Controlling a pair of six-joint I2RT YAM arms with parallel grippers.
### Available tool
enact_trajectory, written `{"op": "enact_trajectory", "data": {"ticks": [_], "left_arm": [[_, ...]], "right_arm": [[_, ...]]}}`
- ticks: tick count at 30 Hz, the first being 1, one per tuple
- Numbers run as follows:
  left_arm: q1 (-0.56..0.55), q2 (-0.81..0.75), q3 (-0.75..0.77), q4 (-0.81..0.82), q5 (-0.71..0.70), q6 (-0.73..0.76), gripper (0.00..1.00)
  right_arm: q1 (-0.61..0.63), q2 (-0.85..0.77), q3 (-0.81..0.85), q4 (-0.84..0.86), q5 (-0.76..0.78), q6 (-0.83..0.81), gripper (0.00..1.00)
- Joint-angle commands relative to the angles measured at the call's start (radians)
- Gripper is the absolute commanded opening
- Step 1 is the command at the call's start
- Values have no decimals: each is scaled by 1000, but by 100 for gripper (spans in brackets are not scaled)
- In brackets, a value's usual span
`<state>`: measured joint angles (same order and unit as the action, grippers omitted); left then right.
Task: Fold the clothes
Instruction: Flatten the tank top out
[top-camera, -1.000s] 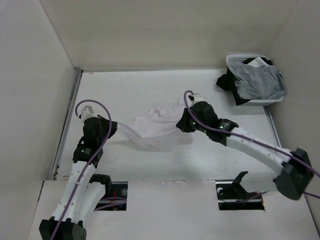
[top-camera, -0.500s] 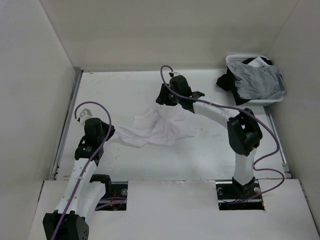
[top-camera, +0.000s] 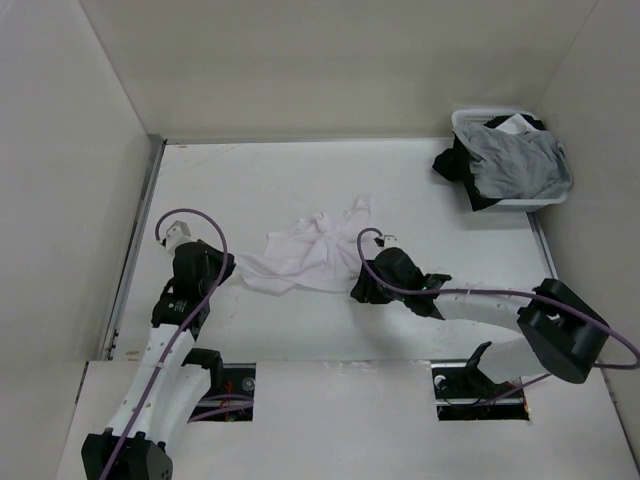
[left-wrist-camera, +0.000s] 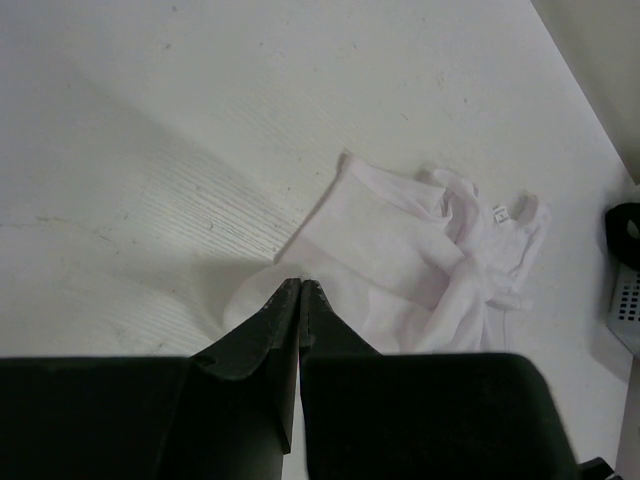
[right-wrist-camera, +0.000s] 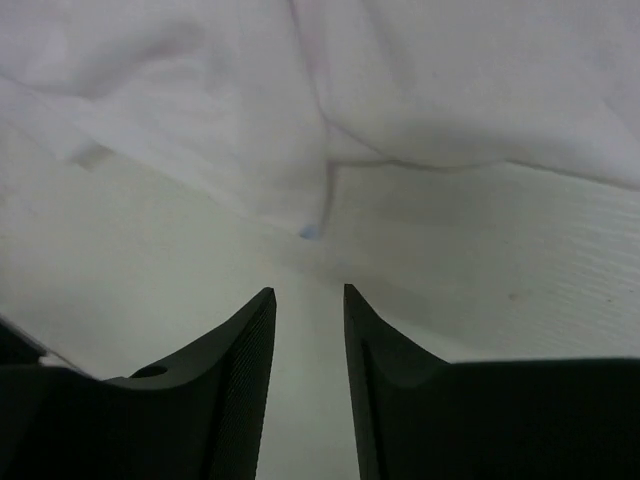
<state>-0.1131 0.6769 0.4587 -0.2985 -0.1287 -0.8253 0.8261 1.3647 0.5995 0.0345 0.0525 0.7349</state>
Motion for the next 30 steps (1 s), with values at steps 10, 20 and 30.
{"op": "enact_trajectory", "data": {"ticks": [10, 20, 30], "left_arm": [[-33, -22, -17, 64, 6, 11, 1], [-44, -11, -2, 82, 6, 5, 1], [-61, -22, 69, 108, 20, 2, 0]], "right_arm": [[-8, 183, -17, 326, -14, 109, 40], [-20, 220, -9, 315, 3, 130, 27], [-32, -13, -12, 242, 36, 116, 2]]}}
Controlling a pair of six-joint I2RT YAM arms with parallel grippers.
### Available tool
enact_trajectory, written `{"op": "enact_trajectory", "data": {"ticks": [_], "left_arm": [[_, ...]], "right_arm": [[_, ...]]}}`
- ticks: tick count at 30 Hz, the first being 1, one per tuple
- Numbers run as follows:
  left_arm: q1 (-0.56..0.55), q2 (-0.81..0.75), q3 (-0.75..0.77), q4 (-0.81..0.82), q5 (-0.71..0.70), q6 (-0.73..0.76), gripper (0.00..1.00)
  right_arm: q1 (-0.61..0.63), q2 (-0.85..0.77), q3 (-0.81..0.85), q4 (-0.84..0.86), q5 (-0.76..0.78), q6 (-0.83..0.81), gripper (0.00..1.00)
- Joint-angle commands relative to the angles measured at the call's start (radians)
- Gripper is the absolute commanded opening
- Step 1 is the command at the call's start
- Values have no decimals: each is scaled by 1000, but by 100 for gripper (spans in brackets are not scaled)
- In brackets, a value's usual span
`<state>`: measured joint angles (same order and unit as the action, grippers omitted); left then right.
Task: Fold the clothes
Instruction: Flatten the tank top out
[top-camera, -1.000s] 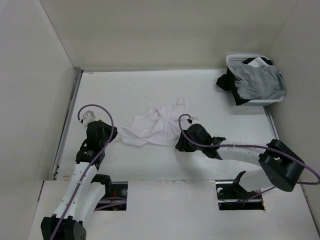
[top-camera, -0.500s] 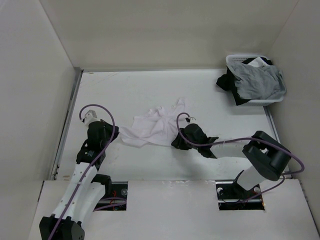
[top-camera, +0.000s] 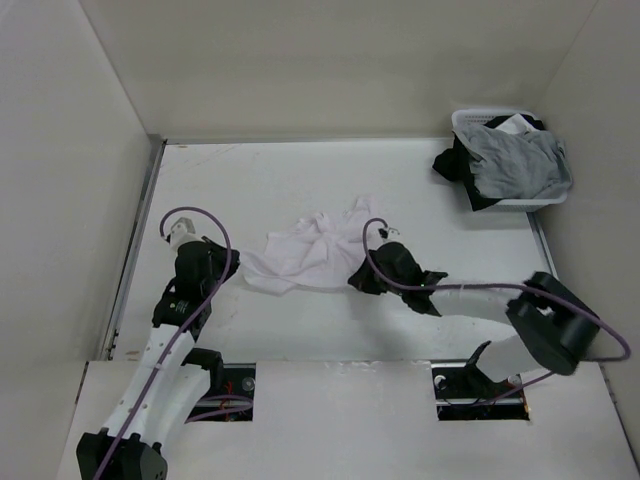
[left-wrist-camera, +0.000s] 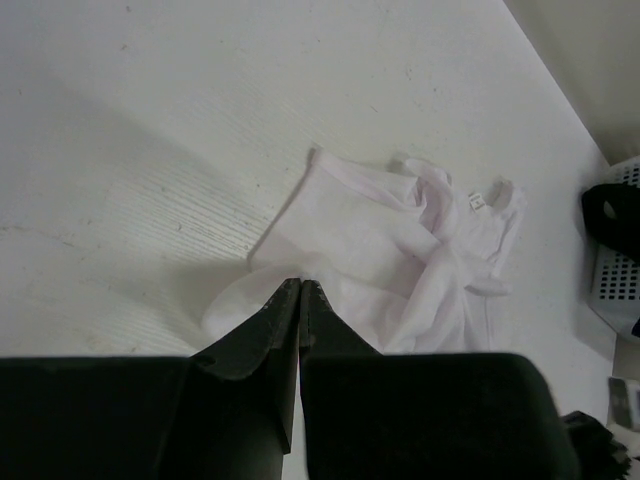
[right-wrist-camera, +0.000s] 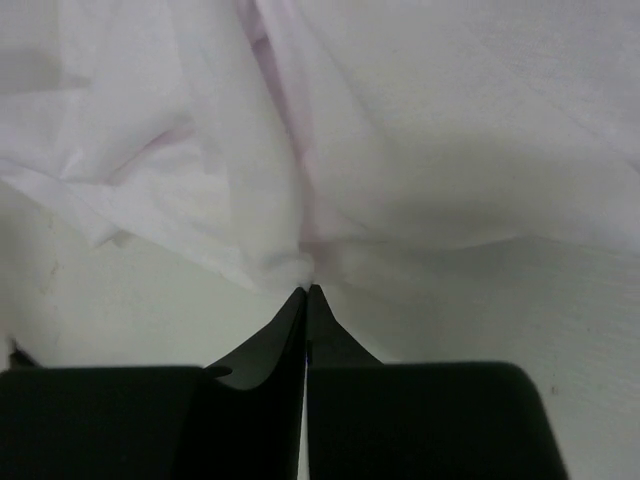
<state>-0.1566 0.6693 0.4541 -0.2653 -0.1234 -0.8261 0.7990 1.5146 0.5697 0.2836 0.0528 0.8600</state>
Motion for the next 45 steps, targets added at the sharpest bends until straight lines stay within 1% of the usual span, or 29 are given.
{"op": "enact_trajectory", "data": {"ticks": [1, 3, 5, 7, 9, 12, 16, 19, 21, 22, 23, 25, 27, 29, 31, 33, 34, 36, 38, 40, 42, 45], "left_arm": [[-31, -22, 104, 81, 5, 2, 0], [-63, -39, 170, 87, -21, 8, 0], [-100, -59, 239, 86, -59, 15, 0], [-129, -79, 323, 83, -102, 36, 0], [-158, -92, 417, 80, -140, 54, 0], [-198, -97, 572, 87, -188, 94, 0], [-228, -91, 727, 123, -239, 151, 0], [-223, -70, 836, 129, -249, 195, 0], [-209, -59, 871, 139, -251, 211, 0], [-202, -53, 876, 147, -255, 214, 0], [-195, -45, 874, 159, -260, 217, 0], [-177, -10, 854, 182, -269, 222, 0], [-172, 45, 836, 195, -268, 226, 0], [-163, 111, 789, 228, -277, 223, 0], [-133, 194, 753, 248, -286, 222, 0], [-75, 287, 751, 256, -269, 194, 1], [-45, 336, 765, 267, -248, 182, 1], [10, 447, 814, 291, -190, 151, 1], [54, 547, 886, 291, -139, 111, 1], [88, 634, 984, 281, -82, 81, 1], [108, 697, 1079, 276, -58, 70, 1], [134, 745, 1208, 242, -27, 73, 1]], "right_arm": [[4, -250, 30, -71, 60, -18, 2], [42, -440, 76, -221, 135, -56, 2], [82, -592, 140, -363, 214, -94, 2], [133, -733, 259, -533, 313, -143, 2], [183, -804, 391, -660, 405, -194, 2], [283, -832, 600, -782, 559, -283, 1], [476, -798, 884, -839, 783, -433, 1], [634, -740, 1045, -793, 933, -585, 1], [715, -696, 1098, -727, 979, -686, 1], [734, -676, 1105, -678, 984, -740, 1], [727, -654, 1107, -628, 977, -795, 2], [643, -619, 1089, -540, 915, -864, 2], [479, -575, 1072, -524, 801, -843, 3], [286, -521, 1061, -578, 617, -730, 3], [67, -452, 1058, -624, 393, -601, 2], [-122, -369, 1055, -609, 181, -503, 2], [-186, -323, 1059, -588, 104, -472, 2], [-275, -216, 1107, -560, 10, -432, 1], [-324, -116, 1192, -564, -27, -426, 1], [-367, -19, 1313, -587, -48, -429, 1], [-395, 57, 1447, -638, -62, -426, 1], [-413, 143, 1645, -714, -79, -434, 1]]}}
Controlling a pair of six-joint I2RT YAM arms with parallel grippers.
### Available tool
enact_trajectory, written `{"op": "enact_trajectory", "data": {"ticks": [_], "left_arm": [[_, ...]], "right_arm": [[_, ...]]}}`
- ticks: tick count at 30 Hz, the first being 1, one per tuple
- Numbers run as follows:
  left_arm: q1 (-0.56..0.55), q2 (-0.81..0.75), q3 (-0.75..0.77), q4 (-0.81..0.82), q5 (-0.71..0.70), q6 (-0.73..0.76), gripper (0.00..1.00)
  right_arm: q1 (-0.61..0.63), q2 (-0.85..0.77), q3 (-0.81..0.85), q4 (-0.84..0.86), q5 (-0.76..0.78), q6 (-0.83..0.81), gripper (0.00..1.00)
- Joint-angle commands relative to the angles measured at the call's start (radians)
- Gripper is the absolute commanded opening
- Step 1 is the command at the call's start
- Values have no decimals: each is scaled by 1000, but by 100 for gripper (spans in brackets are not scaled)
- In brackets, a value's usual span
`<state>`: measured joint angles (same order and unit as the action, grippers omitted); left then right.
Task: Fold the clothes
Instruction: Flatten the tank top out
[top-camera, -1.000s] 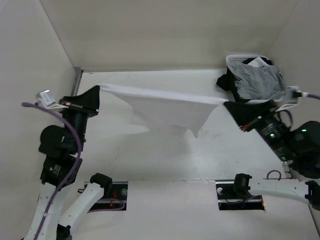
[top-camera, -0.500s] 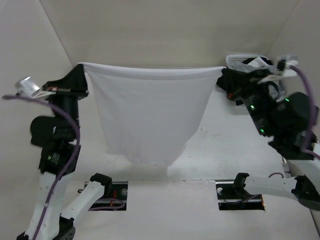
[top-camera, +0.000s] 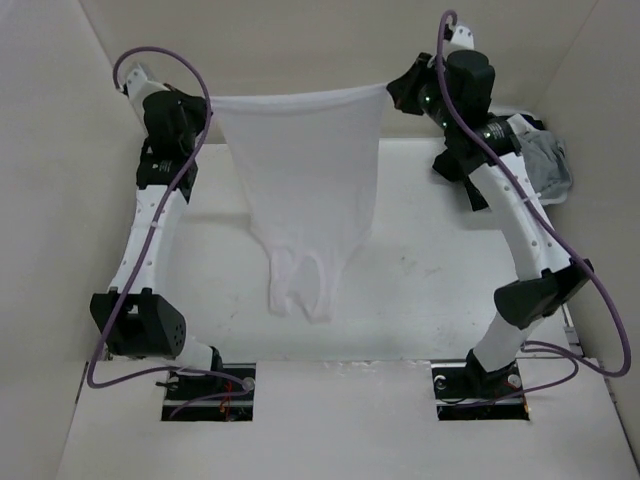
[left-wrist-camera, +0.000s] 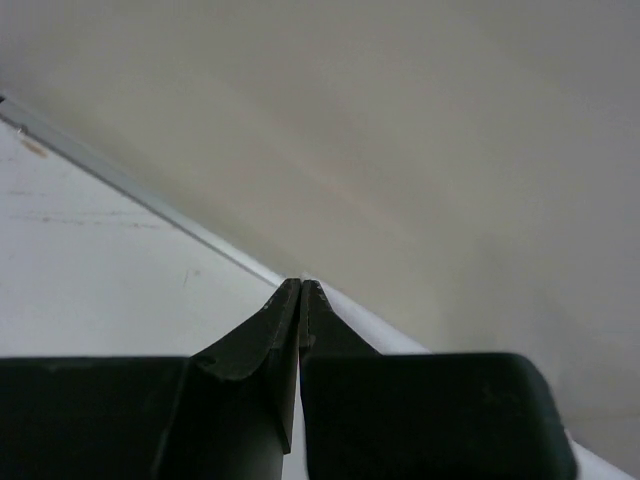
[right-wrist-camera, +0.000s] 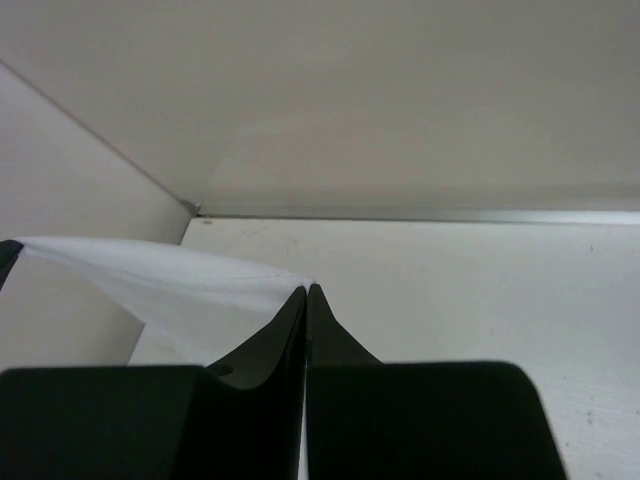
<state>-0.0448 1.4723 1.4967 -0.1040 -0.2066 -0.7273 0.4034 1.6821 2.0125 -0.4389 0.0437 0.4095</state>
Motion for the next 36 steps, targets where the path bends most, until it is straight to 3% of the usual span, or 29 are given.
{"op": "enact_trajectory", "data": {"ticks": [1, 6, 10, 15, 19, 23, 26, 30, 33, 36], "left_arm": [[29, -53, 195, 76, 61, -21, 1], [52, -64, 246, 75, 75, -20, 1], [50, -99, 214, 89, 75, -6, 1], [9, -210, 1, 136, 39, 11, 1], [-39, -393, -333, 179, 4, 8, 1], [-89, -633, -684, 149, -68, 2, 1], [-89, -850, -869, -6, -85, -20, 1], [-71, -1139, -951, -317, -56, -20, 1], [-114, -1234, -951, -523, -18, -68, 2], [-235, -1267, -931, -623, -52, -185, 2]], "right_arm": [[-19, -3, 265, -18, -73, 12, 1], [-21, 70, 462, -109, -74, 3, 2], [-21, 21, 369, -115, -64, -5, 2], [-15, -177, -30, -3, -22, -12, 2], [25, -405, -444, 100, 31, 9, 2], [152, -635, -850, 186, 74, 52, 3], [287, -770, -1078, 192, 93, 104, 3], [493, -919, -1320, 161, 104, 259, 2], [648, -995, -1463, 121, 130, 411, 2], [766, -1039, -1538, 69, 162, 544, 2]]}}
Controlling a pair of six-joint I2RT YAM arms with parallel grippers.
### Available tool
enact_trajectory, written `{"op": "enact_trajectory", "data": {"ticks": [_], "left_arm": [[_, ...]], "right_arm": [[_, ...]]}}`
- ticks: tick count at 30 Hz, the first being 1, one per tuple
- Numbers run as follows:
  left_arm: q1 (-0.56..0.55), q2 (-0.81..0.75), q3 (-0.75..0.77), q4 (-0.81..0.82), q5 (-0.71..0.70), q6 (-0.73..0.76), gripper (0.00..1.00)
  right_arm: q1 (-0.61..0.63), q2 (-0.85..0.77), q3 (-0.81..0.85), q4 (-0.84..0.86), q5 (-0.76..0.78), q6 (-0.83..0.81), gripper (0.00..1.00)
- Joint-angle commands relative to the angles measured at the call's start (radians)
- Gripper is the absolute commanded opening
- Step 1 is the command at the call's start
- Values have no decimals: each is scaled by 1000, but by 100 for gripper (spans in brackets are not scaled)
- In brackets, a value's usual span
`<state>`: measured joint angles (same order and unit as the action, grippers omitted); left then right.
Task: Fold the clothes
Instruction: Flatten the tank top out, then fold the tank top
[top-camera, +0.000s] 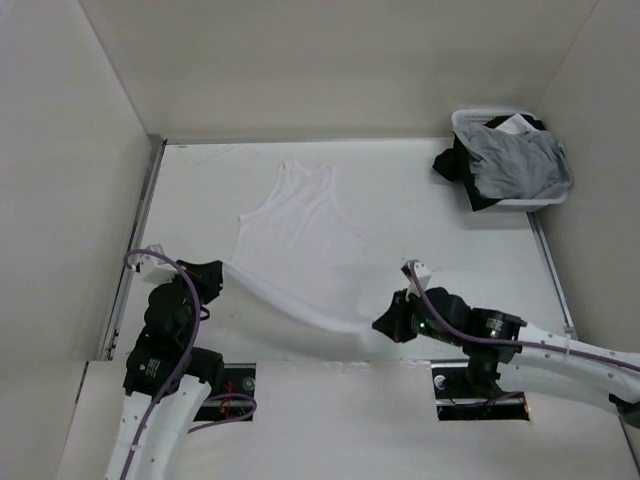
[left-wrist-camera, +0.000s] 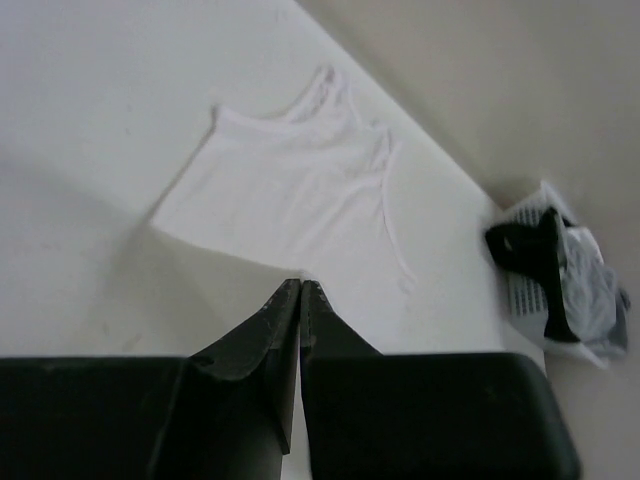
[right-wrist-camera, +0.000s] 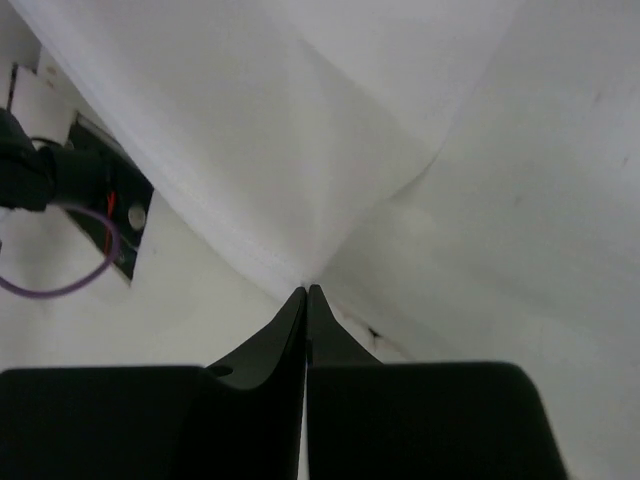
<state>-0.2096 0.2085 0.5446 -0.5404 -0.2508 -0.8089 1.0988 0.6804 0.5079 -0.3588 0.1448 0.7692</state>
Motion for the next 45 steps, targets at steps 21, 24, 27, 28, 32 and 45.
{"op": "enact_trajectory", "data": {"ticks": [21, 24, 27, 28, 32, 45], "left_arm": [[143, 777, 123, 601, -133, -93, 1], [172, 974, 201, 709, -84, -92, 1], [177, 1150, 297, 776, -58, -87, 1], [180, 1204, 329, 793, -53, -81, 1], [184, 1412, 478, 813, -7, -65, 2], [194, 1793, 830, 778, 47, -29, 15]], "right_arm": [[-566, 598, 433, 345, -224, -174, 1], [-625, 749, 547, 377, -260, -183, 1], [-679, 908, 674, 400, -287, -183, 1], [-693, 956, 719, 400, -297, -179, 1], [-736, 1142, 889, 370, -335, -185, 1], [-796, 1470, 1202, 296, -318, -165, 15]]}}
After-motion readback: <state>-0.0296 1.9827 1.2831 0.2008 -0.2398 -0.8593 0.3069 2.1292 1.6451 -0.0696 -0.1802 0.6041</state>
